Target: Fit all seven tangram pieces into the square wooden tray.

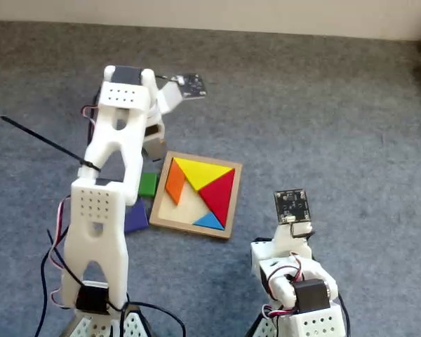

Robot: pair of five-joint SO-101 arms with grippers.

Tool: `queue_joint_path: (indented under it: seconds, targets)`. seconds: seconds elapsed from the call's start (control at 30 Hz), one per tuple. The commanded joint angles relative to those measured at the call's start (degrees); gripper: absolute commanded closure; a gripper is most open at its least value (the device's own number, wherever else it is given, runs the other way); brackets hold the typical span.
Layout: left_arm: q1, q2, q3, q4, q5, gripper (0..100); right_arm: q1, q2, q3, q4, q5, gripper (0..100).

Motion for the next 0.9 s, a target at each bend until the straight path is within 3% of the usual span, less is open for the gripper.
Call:
queue_joint_path:
  seconds: [0.0,0.67,0.87]
  targets:
    - [1.54,2.24,-5.41,0.7,-2.9,75,-0.66,-1.01,6.46,0.22,0.53,98.8]
    - [-2.15,7.69,-5.49,0.26,-3.6,76,-0.66,-1.1,6.46,0.22,0.53,98.8]
    - [-2.59,9.1,-5.49,0.26,-3.78,82,-0.75,-1.1,6.46,0.22,0.53,98.8]
